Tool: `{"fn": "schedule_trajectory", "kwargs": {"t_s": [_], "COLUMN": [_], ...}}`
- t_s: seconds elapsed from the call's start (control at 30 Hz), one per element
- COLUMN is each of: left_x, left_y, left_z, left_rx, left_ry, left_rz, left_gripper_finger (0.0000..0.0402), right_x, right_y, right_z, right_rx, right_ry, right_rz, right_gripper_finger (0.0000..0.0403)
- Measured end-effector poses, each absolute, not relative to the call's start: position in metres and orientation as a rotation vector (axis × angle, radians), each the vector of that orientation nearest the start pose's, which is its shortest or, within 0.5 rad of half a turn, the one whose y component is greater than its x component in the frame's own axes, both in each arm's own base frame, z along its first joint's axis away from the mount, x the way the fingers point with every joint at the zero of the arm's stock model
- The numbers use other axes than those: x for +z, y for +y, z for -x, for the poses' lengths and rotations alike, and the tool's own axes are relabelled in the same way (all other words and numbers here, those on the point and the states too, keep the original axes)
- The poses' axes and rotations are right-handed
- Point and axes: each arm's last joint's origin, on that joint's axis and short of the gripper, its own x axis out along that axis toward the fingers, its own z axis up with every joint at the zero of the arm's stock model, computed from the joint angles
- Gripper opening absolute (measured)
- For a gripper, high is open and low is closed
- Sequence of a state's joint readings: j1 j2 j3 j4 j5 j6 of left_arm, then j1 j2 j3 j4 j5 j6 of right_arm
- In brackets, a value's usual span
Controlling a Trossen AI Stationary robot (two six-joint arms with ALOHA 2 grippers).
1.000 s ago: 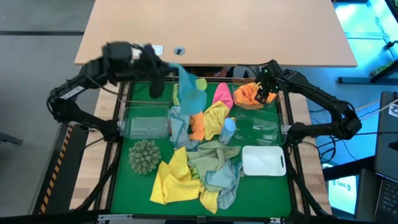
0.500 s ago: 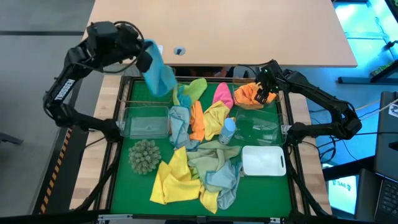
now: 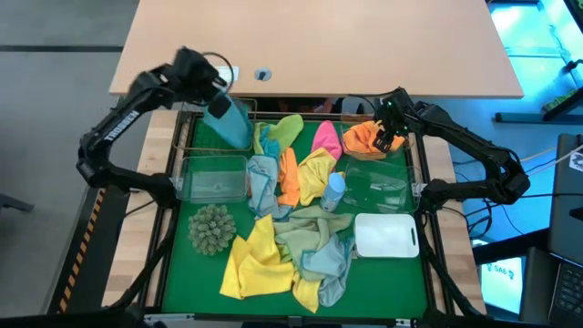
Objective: Sort microfiber towel by color & place in baskets
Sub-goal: Put the blue microfiber towel into the gold wire basket
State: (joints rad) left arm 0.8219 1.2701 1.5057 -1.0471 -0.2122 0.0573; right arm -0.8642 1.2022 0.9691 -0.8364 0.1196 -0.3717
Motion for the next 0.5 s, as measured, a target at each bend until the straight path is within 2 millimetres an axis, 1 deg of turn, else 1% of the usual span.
{"fn": "schedule_trajectory", "kwargs": {"t_s": [0.17,0.33,0.5], "left_x": [0.352,0.314,0.281], "left_y": [0.178,0.176,0.170], "left_z": [-0.157,-0.155,-0.151], "left_rx": [0.883,0.859,0.822], "left_ry": [0.972,1.094,1.183], "left_rz": [0.277,0.325,0.424], "left_gripper_finger": [0.0000,0.0000,0.0000], "right_x": [0.267,0.267,0.267], "right_y": [-0.172,-0.172,-0.173], "right_z": [-0.142,-0.143,-0.142], "right_rx": [-0.673,-0.677,-0.683], "right_ry": [1.170,1.170,1.173], "right_rz": [-0.090,-0.088,-0.085], "right_gripper_finger": [0.0216,0.0216,0.0216]}}
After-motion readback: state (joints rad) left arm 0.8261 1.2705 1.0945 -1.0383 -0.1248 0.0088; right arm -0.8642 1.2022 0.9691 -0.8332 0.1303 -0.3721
